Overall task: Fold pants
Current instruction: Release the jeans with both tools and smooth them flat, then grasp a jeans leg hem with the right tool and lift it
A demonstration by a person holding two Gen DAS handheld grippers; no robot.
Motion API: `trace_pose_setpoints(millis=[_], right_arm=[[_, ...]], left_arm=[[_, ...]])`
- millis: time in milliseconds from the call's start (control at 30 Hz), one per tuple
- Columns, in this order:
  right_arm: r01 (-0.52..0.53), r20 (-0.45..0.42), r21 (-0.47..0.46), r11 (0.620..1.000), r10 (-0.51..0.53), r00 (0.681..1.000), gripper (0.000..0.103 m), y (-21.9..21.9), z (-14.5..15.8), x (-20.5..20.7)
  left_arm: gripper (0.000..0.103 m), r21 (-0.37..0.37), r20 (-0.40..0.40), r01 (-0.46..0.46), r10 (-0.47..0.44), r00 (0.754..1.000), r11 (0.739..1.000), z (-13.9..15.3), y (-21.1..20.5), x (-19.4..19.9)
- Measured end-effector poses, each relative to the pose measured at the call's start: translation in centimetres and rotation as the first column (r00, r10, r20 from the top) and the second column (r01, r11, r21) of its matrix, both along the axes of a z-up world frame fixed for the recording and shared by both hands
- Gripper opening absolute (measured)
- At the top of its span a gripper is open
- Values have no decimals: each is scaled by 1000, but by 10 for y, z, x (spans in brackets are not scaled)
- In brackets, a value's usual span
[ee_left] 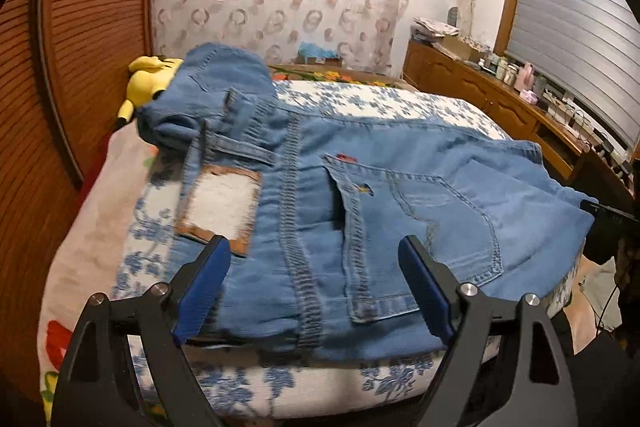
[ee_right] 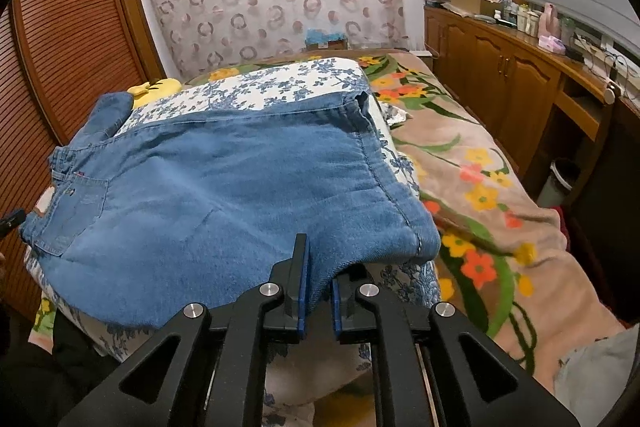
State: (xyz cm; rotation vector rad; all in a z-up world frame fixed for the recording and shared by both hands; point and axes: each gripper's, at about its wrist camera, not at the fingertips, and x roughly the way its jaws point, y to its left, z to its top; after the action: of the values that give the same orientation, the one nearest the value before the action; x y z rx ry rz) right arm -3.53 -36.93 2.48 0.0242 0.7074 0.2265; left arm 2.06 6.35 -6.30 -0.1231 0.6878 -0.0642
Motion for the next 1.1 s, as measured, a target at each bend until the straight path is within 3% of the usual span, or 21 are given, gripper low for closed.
trace_pose_setpoints(millis=[400, 467, 533, 733, 900, 933, 1033, 1067, 1100], right_arm=[[47, -70, 70, 996, -42, 997, 23, -11, -9, -1], [76, -84, 63, 995, -70, 994, 37, -11, -9, -1], [111, -93, 49, 993, -106, 990, 42, -14, -8, -1], [159, -62, 86, 984, -154, 986, 42, -29, -1, -1], [139, -45, 58, 989, -136, 990, 42, -18, -4, 2], [138, -39, 52, 989, -136, 990, 42, -19, -4, 2], [131, -19, 41, 991, -130, 991, 20, -21, -4, 3], [126, -12, 44, 991, -125, 992, 7, -21, -2, 2], [115, -5, 51, 992, -115, 993, 4, -21, -1, 2]], left_arm=[[86, 64, -24, 45, -43, 999, 997, -14, -35, 8], [86, 67, -23, 46, -45, 999, 997, -14, -36, 9], [86, 42, -21, 59, -58, 998, 997, -13, -36, 8], [86, 46, -18, 70, -69, 997, 997, -13, -40, 8], [86, 49, -15, 74, -73, 997, 996, -11, -45, 8], [86, 50, -14, 74, -74, 997, 996, -10, -46, 9], [86, 50, -11, 76, -75, 997, 996, -10, -46, 7], [86, 51, -9, 75, -75, 997, 996, -10, -47, 7], [86, 52, -9, 75, -75, 997, 996, -9, -48, 7]])
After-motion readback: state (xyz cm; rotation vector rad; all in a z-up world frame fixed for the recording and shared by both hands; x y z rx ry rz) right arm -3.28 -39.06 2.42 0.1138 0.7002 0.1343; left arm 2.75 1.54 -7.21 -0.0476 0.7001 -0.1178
